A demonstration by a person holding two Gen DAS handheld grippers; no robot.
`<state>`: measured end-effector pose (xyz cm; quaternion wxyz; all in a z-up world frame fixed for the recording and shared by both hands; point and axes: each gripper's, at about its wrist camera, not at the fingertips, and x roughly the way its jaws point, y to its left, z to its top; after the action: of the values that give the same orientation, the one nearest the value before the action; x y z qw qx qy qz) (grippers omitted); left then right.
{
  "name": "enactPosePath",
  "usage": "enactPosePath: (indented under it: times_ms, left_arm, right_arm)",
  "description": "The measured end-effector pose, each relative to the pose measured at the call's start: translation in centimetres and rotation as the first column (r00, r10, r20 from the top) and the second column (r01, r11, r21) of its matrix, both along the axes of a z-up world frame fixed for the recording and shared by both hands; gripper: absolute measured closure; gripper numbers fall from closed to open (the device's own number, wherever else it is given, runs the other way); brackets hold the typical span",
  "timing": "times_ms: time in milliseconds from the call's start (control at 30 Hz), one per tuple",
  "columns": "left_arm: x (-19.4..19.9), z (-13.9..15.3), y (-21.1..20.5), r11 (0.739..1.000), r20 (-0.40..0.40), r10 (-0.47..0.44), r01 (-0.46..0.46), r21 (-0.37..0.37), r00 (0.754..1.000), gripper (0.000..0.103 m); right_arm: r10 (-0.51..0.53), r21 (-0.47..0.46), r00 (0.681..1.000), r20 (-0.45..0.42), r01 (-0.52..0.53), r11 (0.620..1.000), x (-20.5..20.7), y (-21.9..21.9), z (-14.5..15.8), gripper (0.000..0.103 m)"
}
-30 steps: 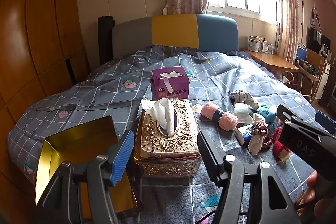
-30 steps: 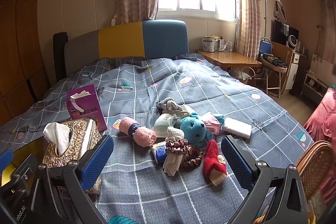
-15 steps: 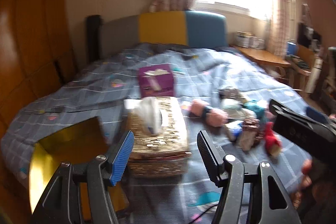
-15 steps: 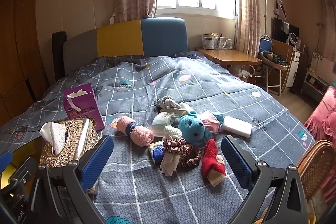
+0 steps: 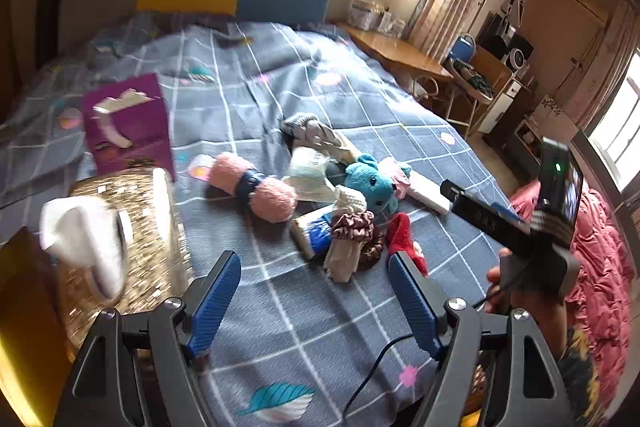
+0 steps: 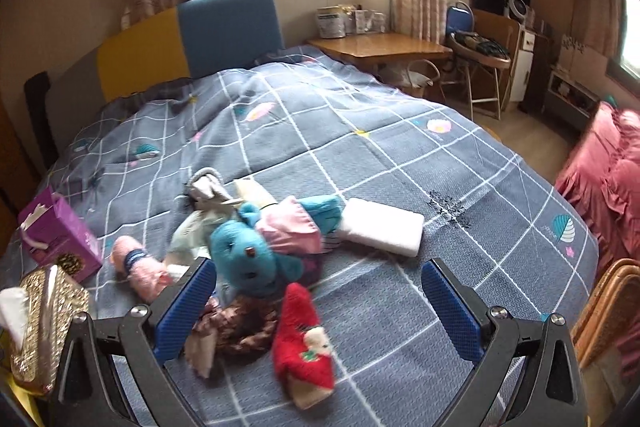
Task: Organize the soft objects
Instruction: 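Reach the left tool to the pink towel roll and grasp it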
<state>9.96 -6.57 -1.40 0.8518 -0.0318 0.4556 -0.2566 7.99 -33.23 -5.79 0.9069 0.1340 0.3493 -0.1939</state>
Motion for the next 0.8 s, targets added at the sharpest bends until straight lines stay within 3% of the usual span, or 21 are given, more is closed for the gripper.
enactPosePath:
  times_ms: [167, 233, 367, 533, 733, 800]
  left_arm:
    - [6.0, -2.7, -1.7, 0.997, -0.15, 0.068, -0.073, -0.023, 0.986, 0.026]
    - [8.3, -3.9, -2.4, 0.994, -0.189, 0.097, -0.103, -0.022, 0.977, 0.025]
    - [12.2, -6.5, -3.5, 0.985, -0.24, 0.173, -0.173, 0.018, 0.955, 0.021]
    - [15.8, -9.8, -3.5, 0.96, -0.336, 0.277, -0.27, 0.068, 0.9, 0.02]
    - [18.1, -12.6, -3.6, 0.937, -0.39, 0.347, -0.33, 0.111, 0.853, 0.02]
    - [18.4, -13.1, -3.6, 0.927, -0.365, 0.376, -0.347, 0.145, 0.852, 0.023]
  right_arm:
    - [0.011, 0.072, 1.0, 0.018, -0.012, 0.997, 0.1, -1.4, -1.5, 0.0]
    - [0.026, 0.135, 0.999, 0.048, -0.032, 0.99, -0.1, -1.9, -1.6, 0.0]
    - [0.049, 0.166, 0.995, 0.082, -0.062, 0.984, -0.1, -1.7, -1.4, 0.0]
    - [0.087, 0.143, 0.991, 0.105, -0.102, 0.985, -0.1, -1.0, -1.2, 0.0]
    - [0.083, 0.175, 0.988, 0.128, -0.104, 0.979, -0.4, -1.6, -1.2, 0.0]
    - [0.083, 0.19, 0.988, 0.131, -0.107, 0.976, -0.4, -1.7, -1.2, 0.0]
